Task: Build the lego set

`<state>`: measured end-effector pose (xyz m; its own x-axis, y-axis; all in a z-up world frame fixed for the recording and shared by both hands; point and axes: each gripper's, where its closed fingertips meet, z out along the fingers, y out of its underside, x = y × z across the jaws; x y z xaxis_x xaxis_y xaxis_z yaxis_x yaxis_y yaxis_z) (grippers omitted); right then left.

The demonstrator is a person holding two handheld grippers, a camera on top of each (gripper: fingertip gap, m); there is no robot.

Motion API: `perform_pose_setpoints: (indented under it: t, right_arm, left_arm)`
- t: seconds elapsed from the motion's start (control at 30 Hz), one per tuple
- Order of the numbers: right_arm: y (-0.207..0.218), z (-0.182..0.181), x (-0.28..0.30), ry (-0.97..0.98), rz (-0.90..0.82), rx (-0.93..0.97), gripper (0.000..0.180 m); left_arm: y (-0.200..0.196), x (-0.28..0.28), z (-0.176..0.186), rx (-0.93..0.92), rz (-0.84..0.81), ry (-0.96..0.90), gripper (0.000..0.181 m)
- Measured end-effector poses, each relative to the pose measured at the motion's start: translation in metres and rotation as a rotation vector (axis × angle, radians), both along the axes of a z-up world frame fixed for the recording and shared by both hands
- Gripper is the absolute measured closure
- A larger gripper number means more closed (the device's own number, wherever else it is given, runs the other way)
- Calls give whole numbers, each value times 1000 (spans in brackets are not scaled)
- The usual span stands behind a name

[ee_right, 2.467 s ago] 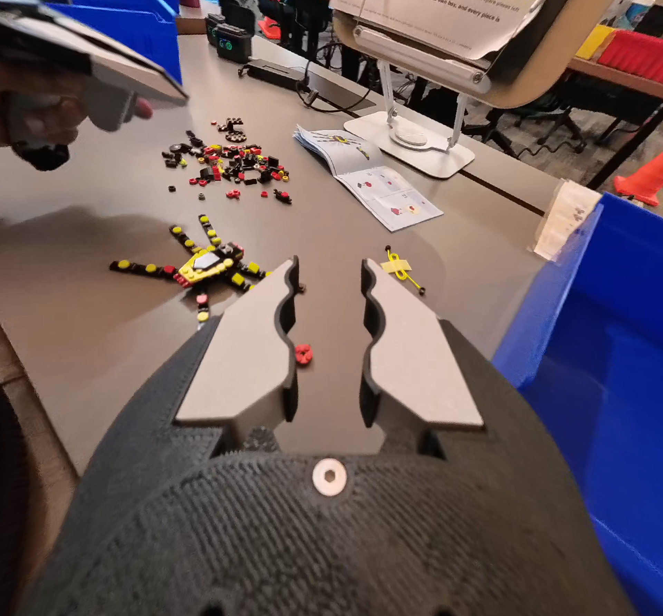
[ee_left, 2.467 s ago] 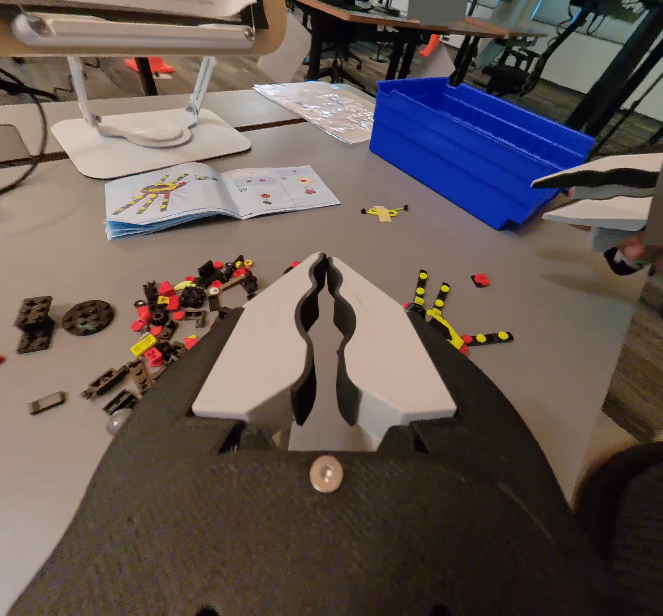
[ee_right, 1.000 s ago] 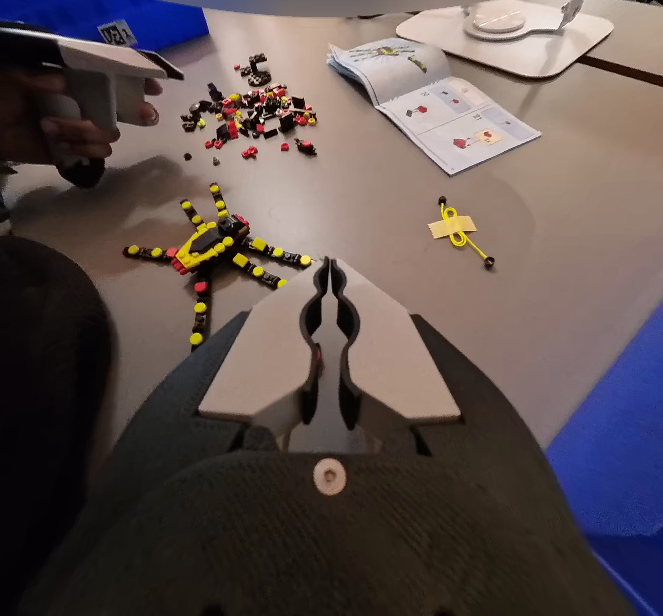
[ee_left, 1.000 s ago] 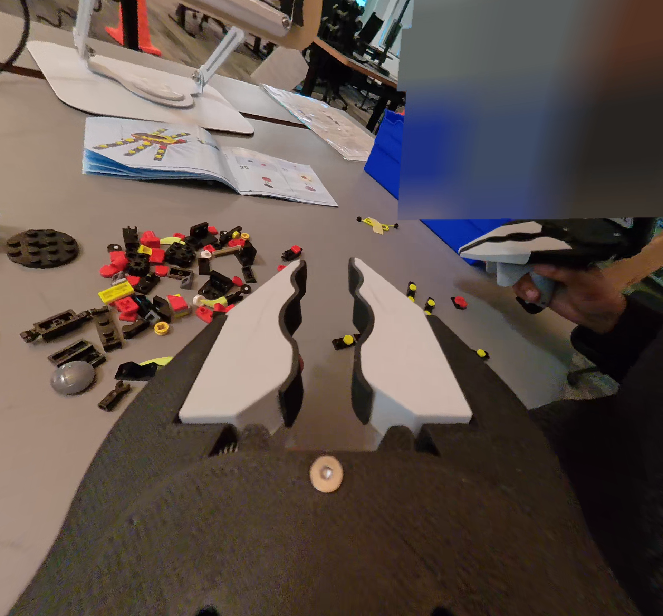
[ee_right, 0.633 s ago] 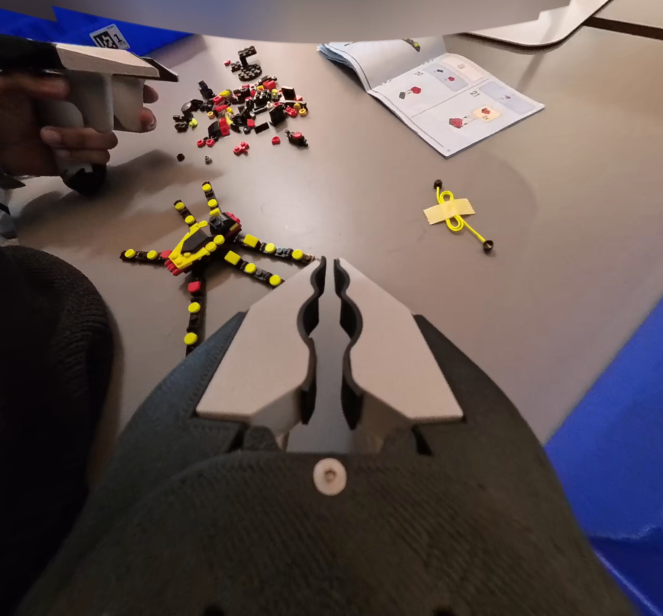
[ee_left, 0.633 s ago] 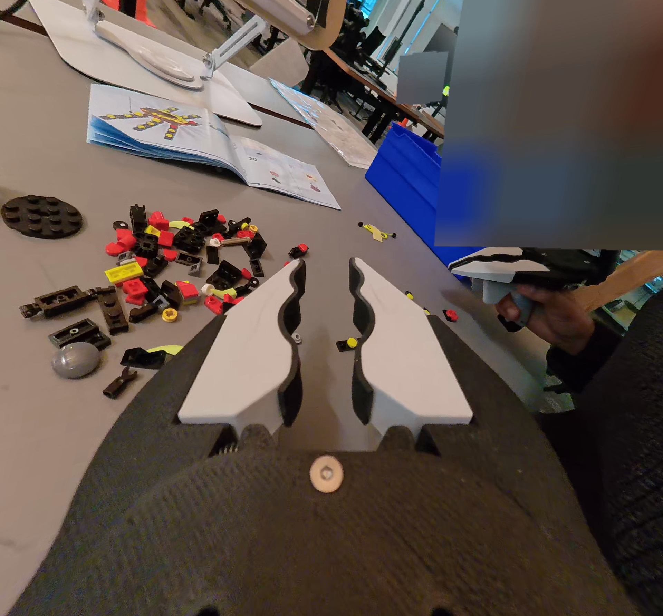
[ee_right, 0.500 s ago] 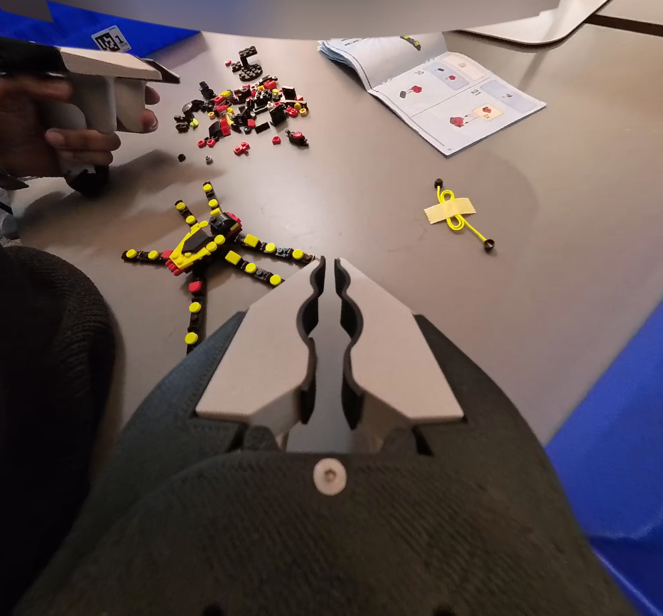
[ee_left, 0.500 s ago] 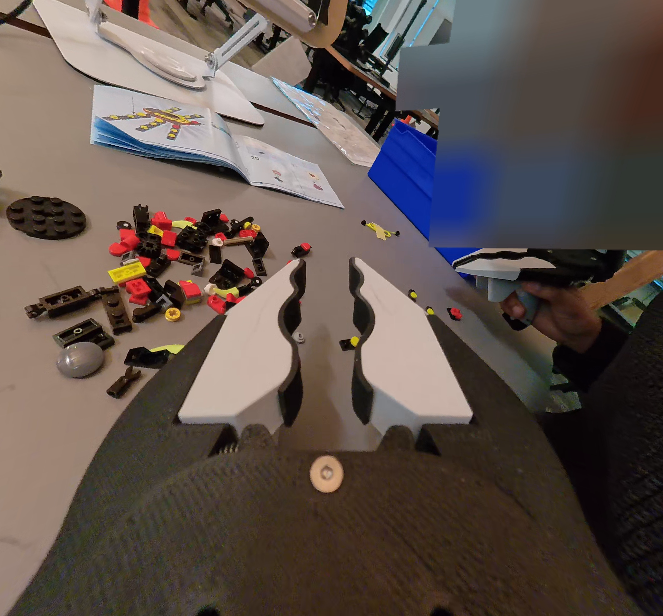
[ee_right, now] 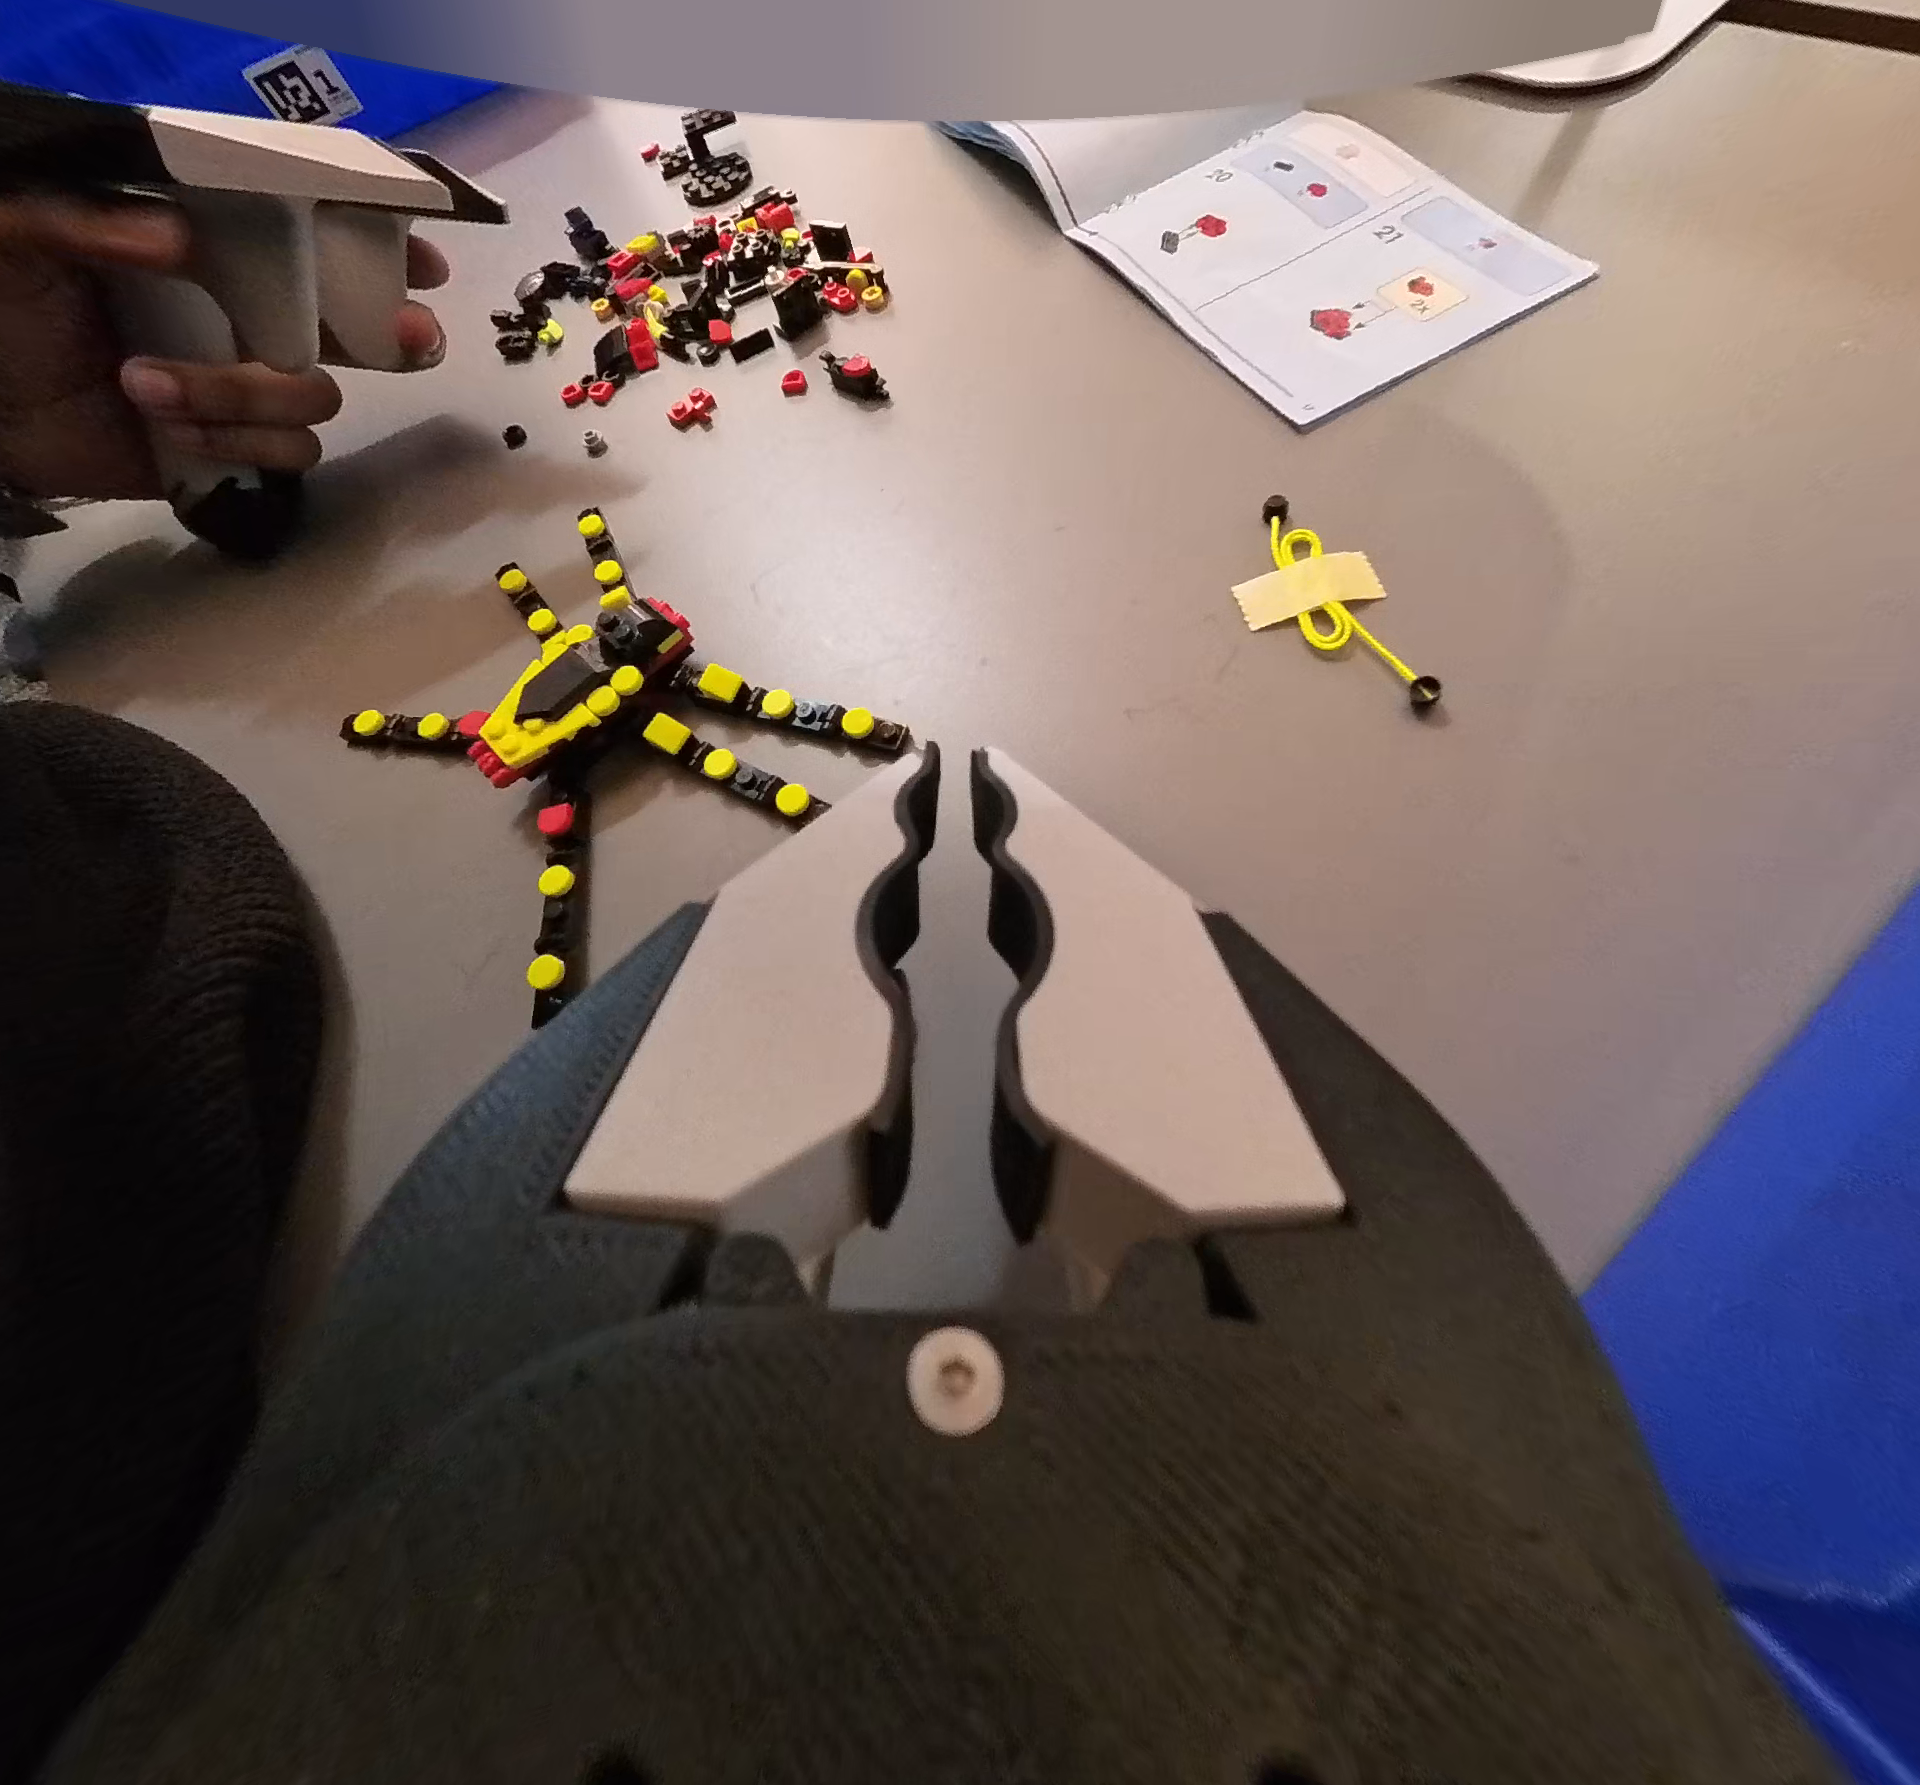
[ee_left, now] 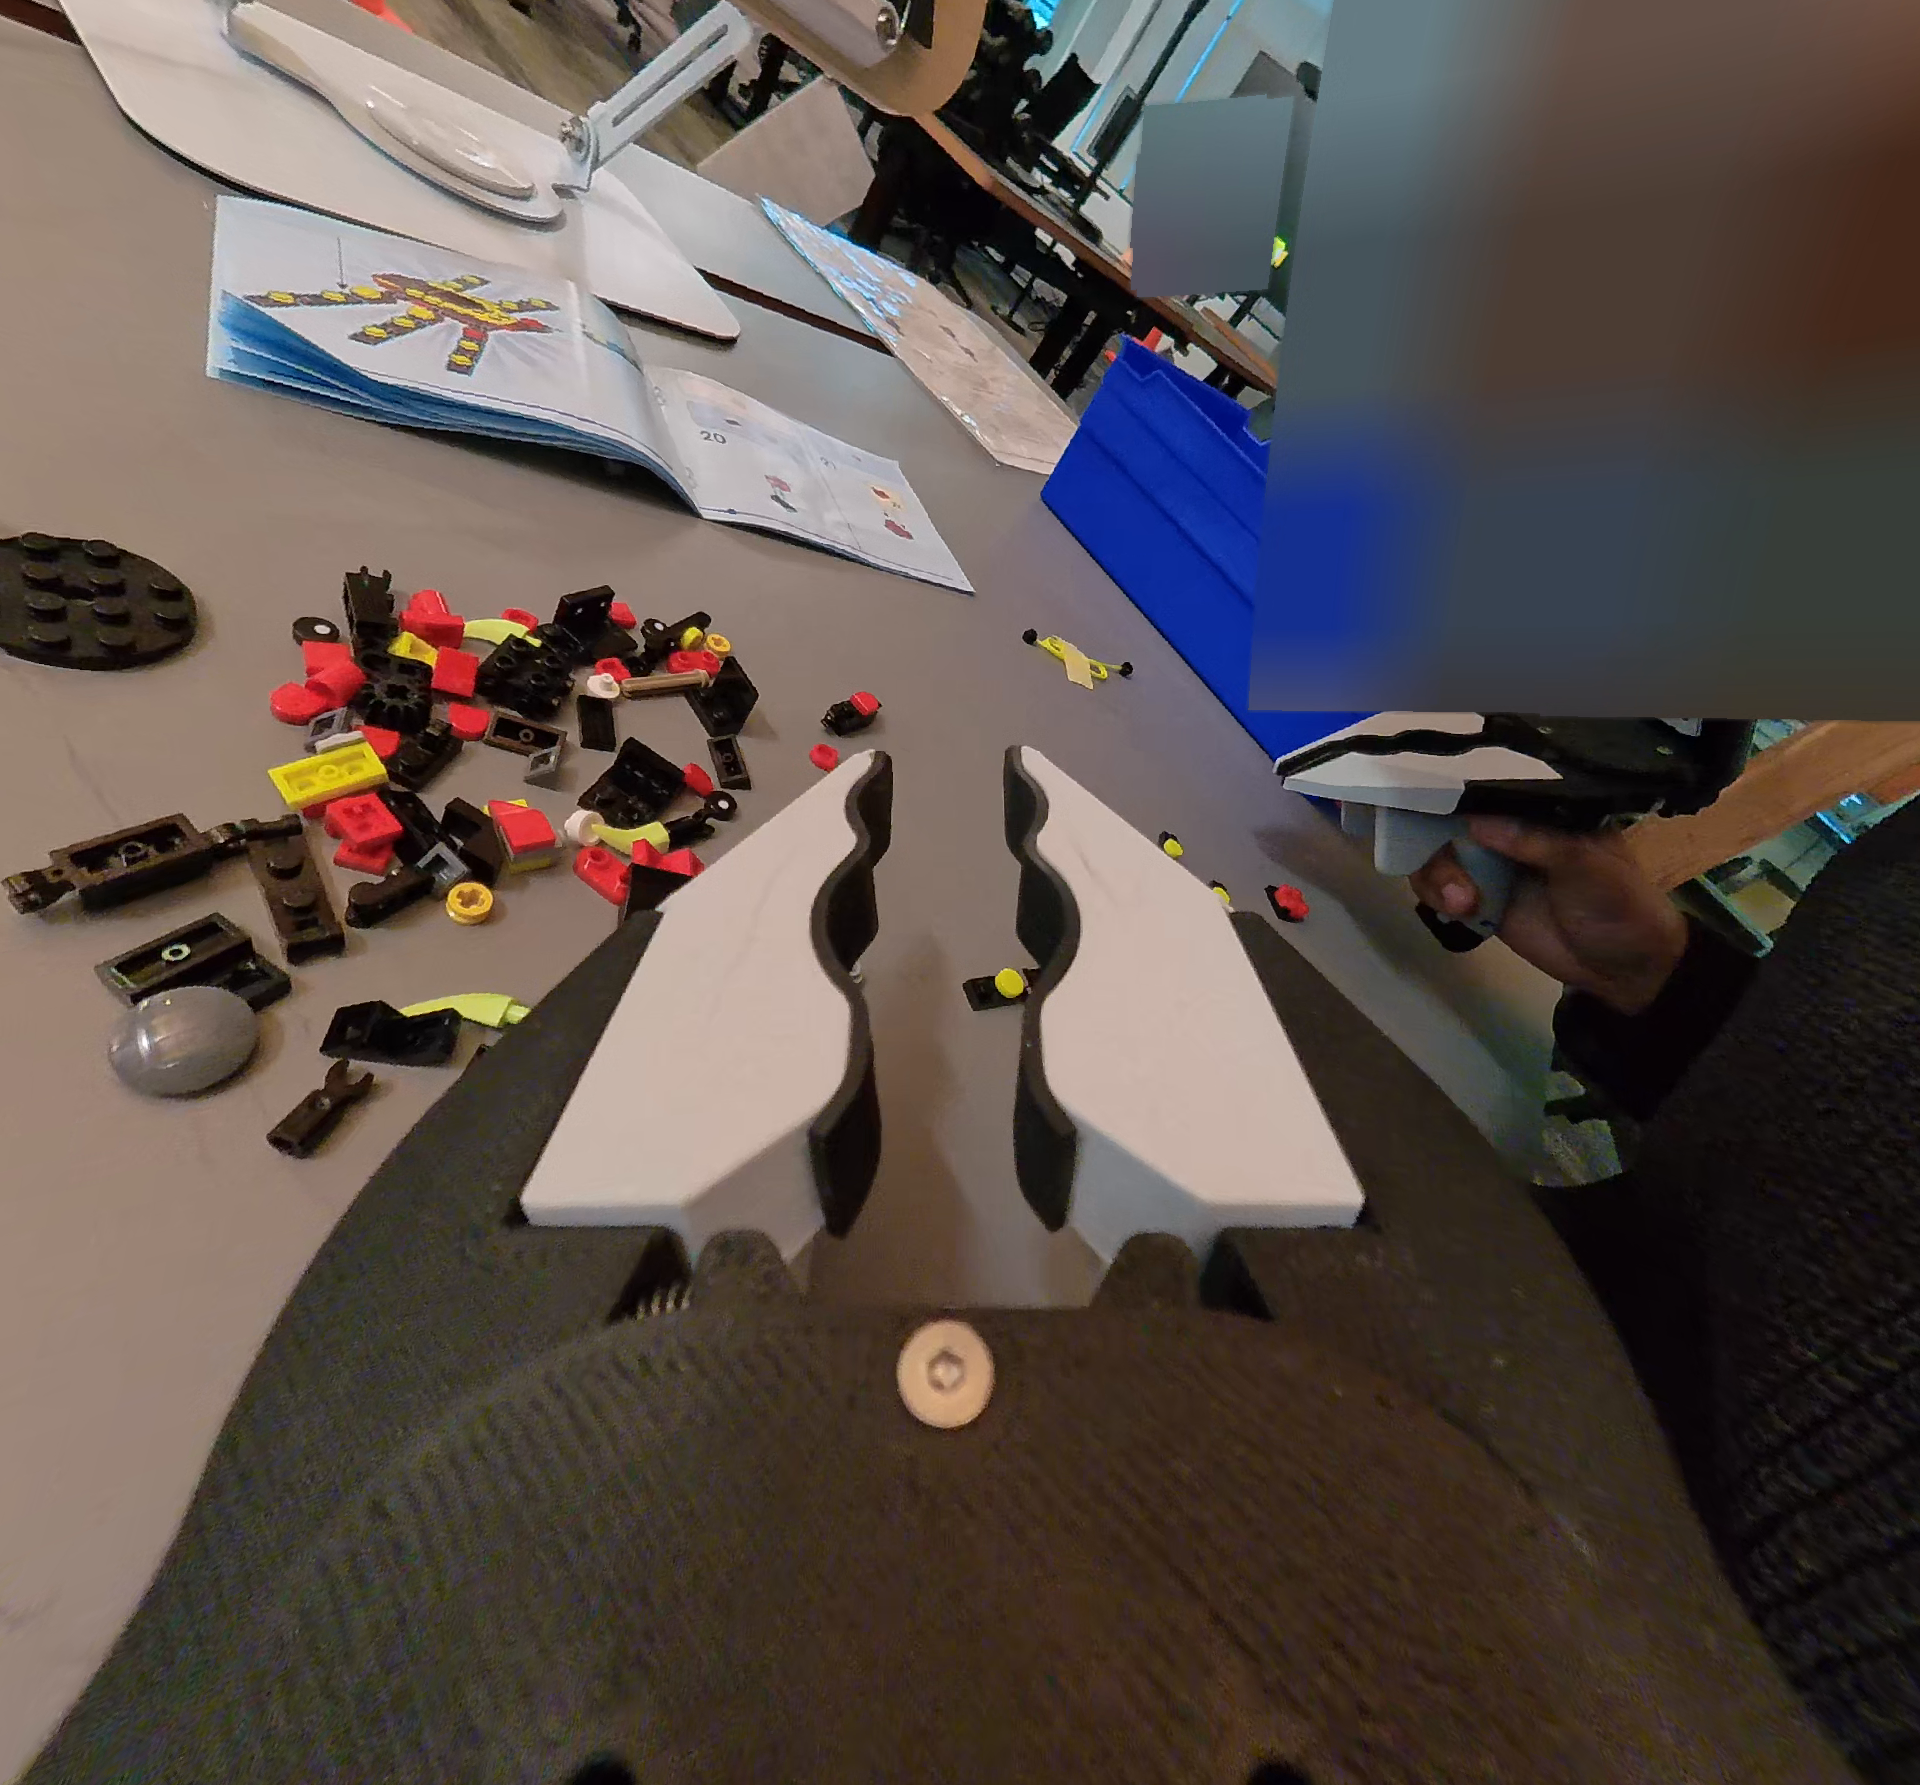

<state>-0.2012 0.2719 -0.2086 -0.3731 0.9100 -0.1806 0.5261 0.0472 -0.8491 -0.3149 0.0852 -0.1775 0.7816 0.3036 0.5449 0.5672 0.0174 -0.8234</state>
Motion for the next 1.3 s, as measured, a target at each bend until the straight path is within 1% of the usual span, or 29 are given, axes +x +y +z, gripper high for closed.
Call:
perform_pose_setpoints:
  t: [0.8,1.07,1.3]
  right_arm:
    - [1,-2,-1,-10,-3,1,175]
    - [15,23,-1,68,-80,-126,173]
    - [19,22,7,54,-112,-84,173]
  left_arm:
    - [1,0,-1,13,-11,-31,162]
    - [4,9,16,41,-41,17,162]
    - [14,25,32,92,-108,24,162]
